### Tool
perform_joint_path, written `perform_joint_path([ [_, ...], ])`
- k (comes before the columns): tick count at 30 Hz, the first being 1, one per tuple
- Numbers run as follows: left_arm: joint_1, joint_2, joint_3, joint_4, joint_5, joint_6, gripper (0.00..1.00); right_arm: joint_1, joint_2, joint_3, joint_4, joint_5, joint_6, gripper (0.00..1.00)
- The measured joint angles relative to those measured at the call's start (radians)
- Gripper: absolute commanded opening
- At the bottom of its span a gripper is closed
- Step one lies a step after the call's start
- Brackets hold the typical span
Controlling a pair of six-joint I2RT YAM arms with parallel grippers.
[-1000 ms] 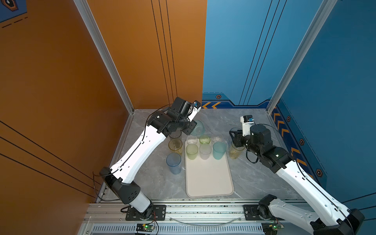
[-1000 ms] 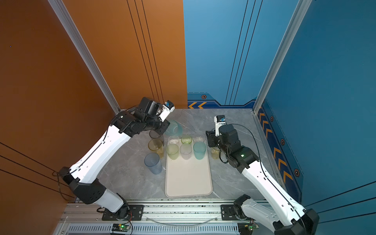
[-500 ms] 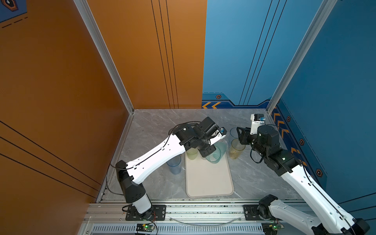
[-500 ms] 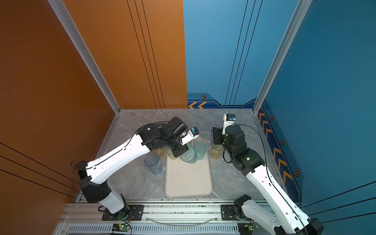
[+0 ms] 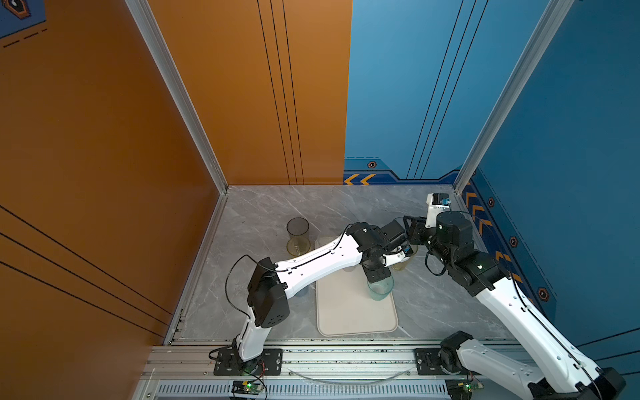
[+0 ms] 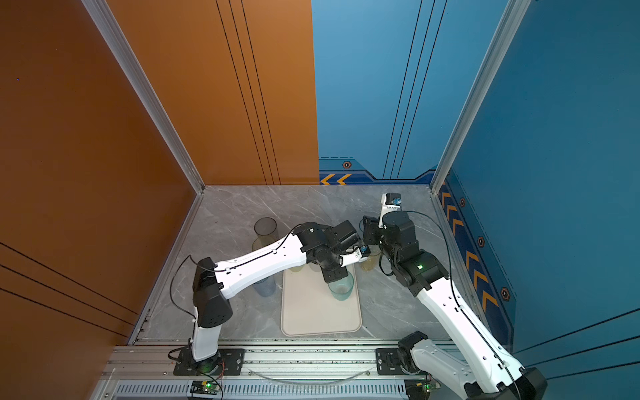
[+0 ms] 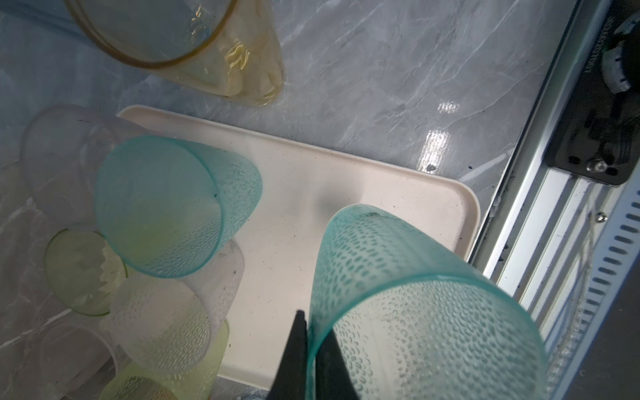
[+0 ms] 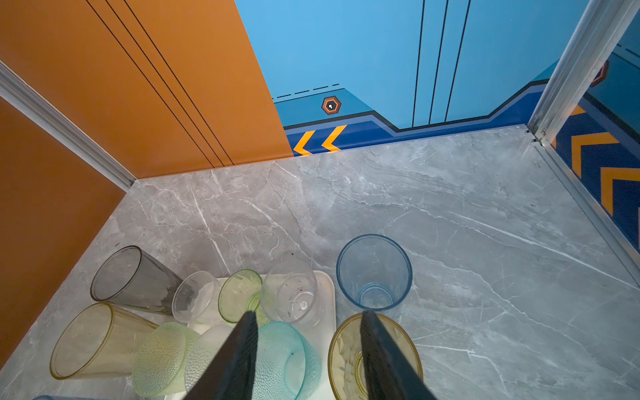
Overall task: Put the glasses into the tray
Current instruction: 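Lower the teal cup beside the other teal cup and open the left gripper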
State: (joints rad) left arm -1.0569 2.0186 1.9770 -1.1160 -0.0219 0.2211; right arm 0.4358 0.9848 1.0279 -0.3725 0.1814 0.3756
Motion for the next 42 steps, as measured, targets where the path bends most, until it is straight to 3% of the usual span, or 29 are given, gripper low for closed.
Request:
perform_joint_path([
  [11,0.005,0.114,0.085,-0.003,-0.030,0.000,0.01,-0.057,-0.021,-0.028,0.007,-0.013,0.010,0.47],
  [42,0.085,0.182,0.113,-0.003,0.008,0.000,0.08,-0.069,0.041,-0.031,0.054,-0.077,0.026,0.47],
])
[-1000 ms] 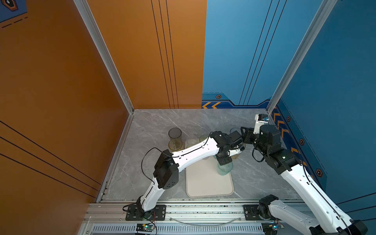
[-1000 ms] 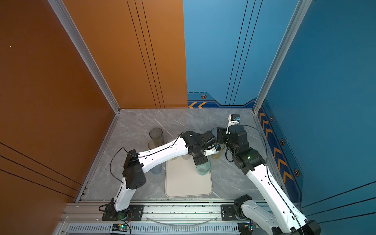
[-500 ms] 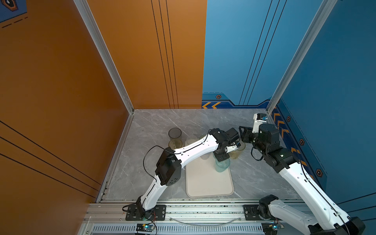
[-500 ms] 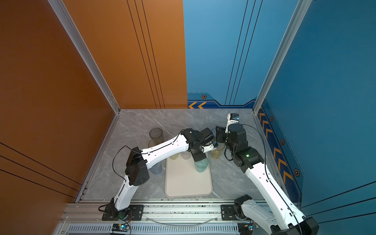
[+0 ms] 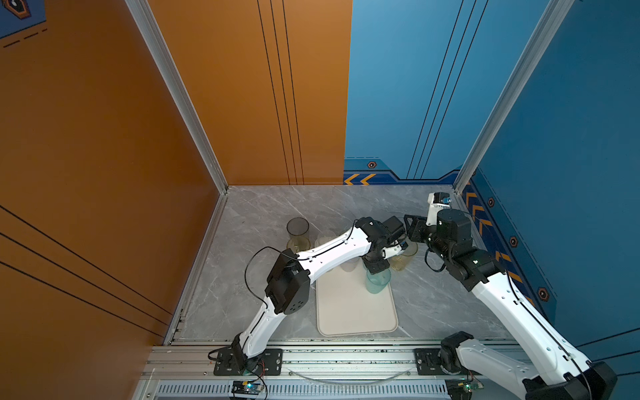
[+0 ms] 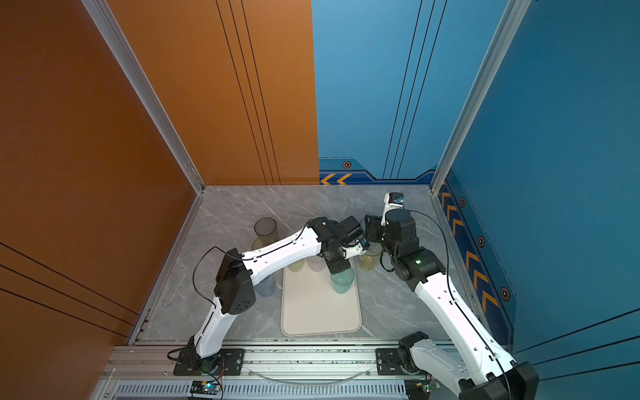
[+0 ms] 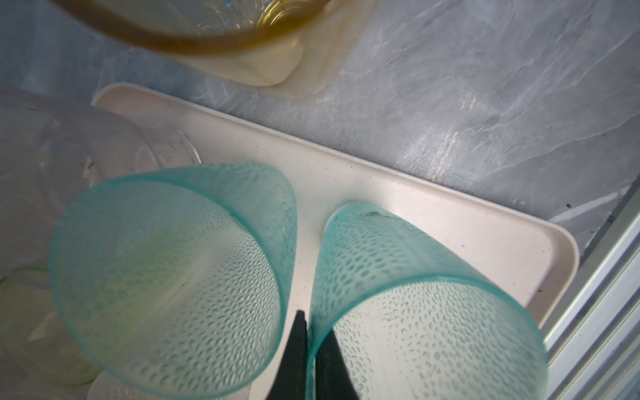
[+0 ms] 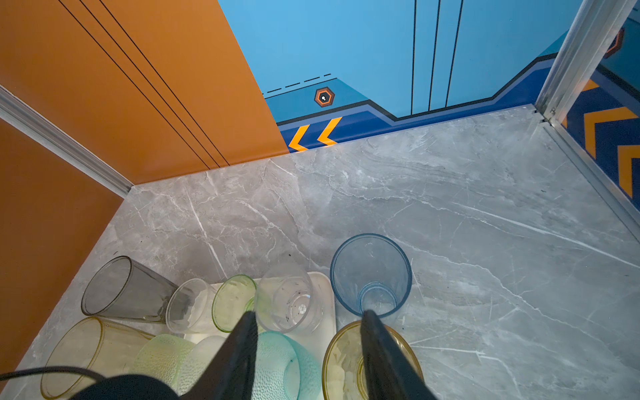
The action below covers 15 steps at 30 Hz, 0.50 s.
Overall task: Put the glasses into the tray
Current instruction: 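Lower the teal cup beside the other teal cup and open the left gripper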
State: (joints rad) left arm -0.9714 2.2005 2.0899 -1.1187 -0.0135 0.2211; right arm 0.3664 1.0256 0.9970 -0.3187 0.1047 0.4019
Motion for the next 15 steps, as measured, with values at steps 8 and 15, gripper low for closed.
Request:
perform_joint_path([
  [8,0.006,0.001,0.000,0.000,0.020,0.000,0.20,0.000,0.013,0.000,0.007,-0.013,0.000,0.47],
  [15,0.009,0.001,0.000,0.000,0.041,-0.004,0.21,0.000,0.024,0.000,0.006,-0.023,0.000,0.47],
])
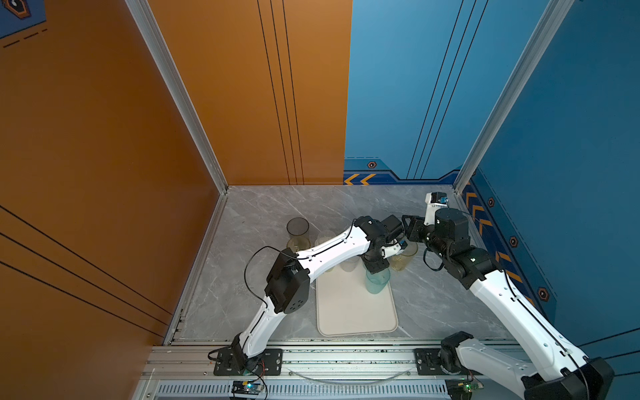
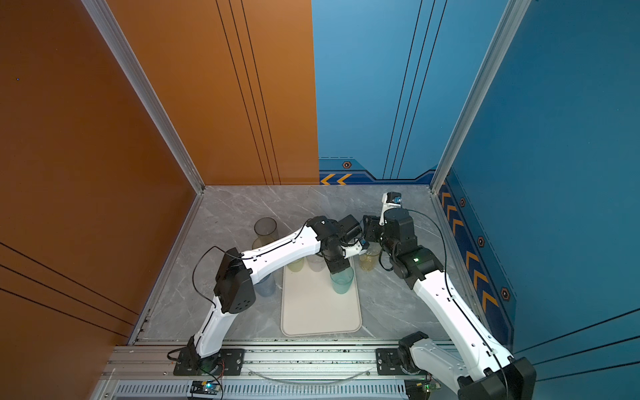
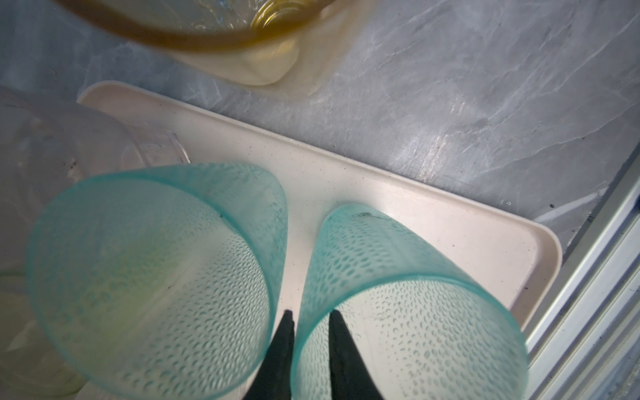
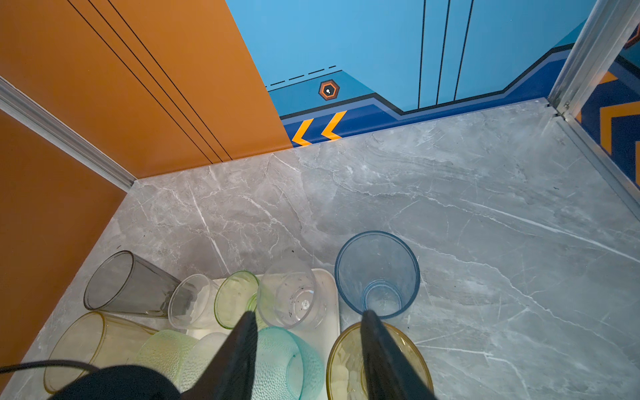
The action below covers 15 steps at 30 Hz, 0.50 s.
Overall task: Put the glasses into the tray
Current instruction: 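Lower the teal cup beside the other teal cup and open the left gripper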
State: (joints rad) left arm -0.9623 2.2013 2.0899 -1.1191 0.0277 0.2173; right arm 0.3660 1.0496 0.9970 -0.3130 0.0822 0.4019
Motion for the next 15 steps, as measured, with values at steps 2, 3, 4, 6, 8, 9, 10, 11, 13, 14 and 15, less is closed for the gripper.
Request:
perform_joint_path([
  [2,0.000,0.000,0.000,0.000,0.004,0.000,0.22,0.000,0.008,0.000,0.000,0.000,0.000,0.47],
  [3,0.000,0.000,0.000,0.000,0.004,0.000,0.24,0.000,0.012,0.000,-0.001,0.000,0.000,0.47],
  [4,0.000,0.000,0.000,0.000,0.005,-0.003,0.24,0.000,0.014,0.000,-0.001,0.000,0.000,0.48],
  [6,0.000,0.000,0.000,0.000,0.008,-0.004,0.25,0.000,0.017,0.000,-0.001,0.000,0.000,0.47],
  [8,0.000,0.000,0.000,0.000,0.009,-0.004,0.25,0.000,0.017,0.000,-0.001,0.000,0.000,0.47],
  [9,0.000,0.000,0.000,0.000,0.009,-0.004,0.25,0.000,0.017,0.000,-0.001,0.000,0.000,0.48],
  [10,0.000,-0.001,0.000,0.000,0.009,-0.004,0.25,0.000,0.017,0.000,-0.001,0.000,0.000,0.48],
  [11,0.000,-0.001,0.000,0.000,0.009,-0.004,0.25,0.000,0.017,0.000,-0.001,0.000,0.000,0.48],
  [13,0.000,-0.004,0.000,0.000,0.009,-0.004,0.25,0.000,0.017,0.000,-0.001,0.000,0.000,0.48],
  [14,0.001,-0.006,0.000,0.000,0.009,-0.004,0.25,0.000,0.017,0.000,-0.001,0.000,0.000,0.48],
  [15,0.001,-0.010,0.000,0.000,0.009,-0.004,0.25,0.000,0.017,0.000,-0.001,-0.001,0.000,0.48],
])
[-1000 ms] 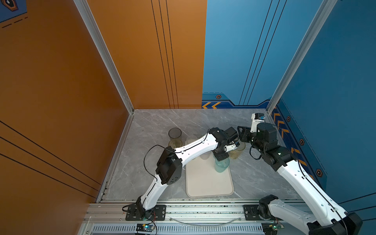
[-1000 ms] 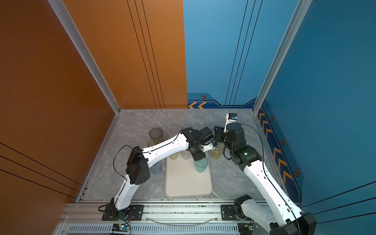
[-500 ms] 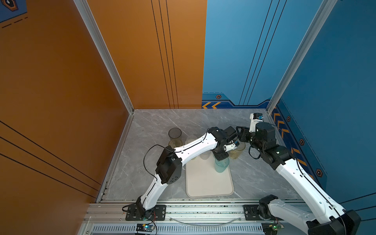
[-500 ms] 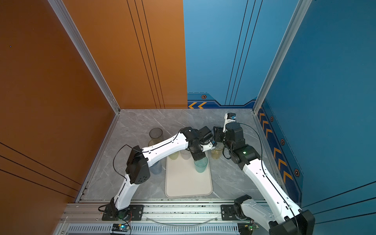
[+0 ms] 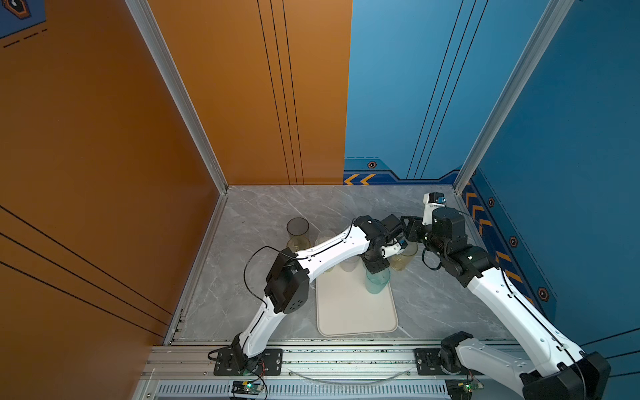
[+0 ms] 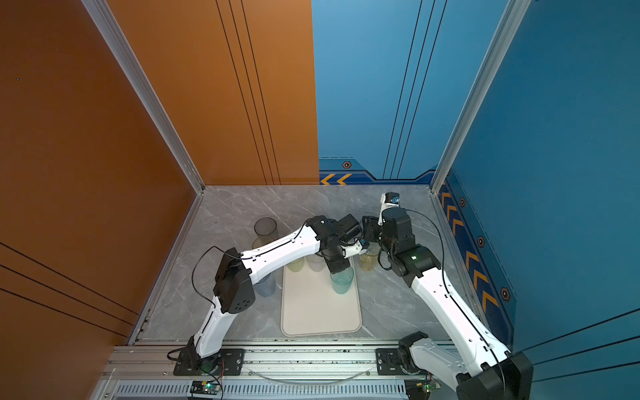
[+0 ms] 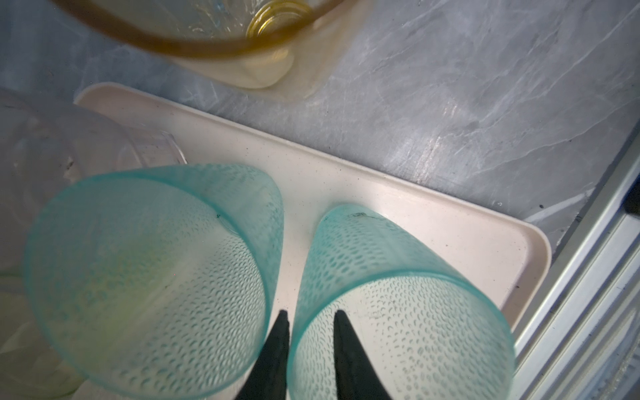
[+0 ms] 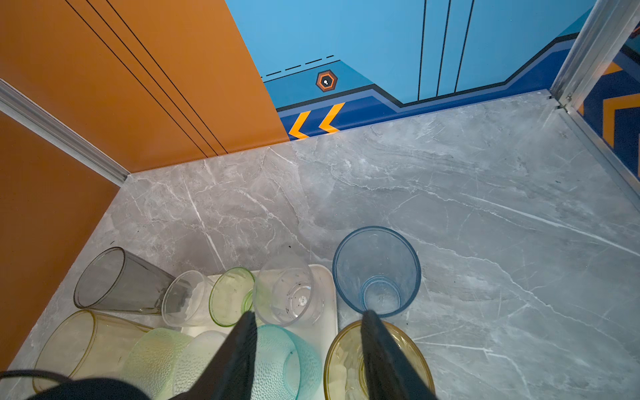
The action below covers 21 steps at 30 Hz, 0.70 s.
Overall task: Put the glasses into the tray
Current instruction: 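Lower the teal cup beside the other teal cup and open the left gripper, then withdraw the left gripper while the right gripper moves over the pale blue cup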
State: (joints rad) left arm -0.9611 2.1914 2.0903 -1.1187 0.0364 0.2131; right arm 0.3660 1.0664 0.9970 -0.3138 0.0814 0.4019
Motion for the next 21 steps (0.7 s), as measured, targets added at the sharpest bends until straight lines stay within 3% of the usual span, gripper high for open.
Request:
perform_joint_path([
  [16,0.022,-0.053,0.017,0.006,0.000,-0.001,0.24,-0.002,0.005,0.000,0.002,-0.003,0.007,0.48],
  [21,0.041,-0.138,-0.054,0.051,-0.005,-0.019,0.22,-0.006,0.014,0.006,0.011,-0.002,0.015,0.48],
])
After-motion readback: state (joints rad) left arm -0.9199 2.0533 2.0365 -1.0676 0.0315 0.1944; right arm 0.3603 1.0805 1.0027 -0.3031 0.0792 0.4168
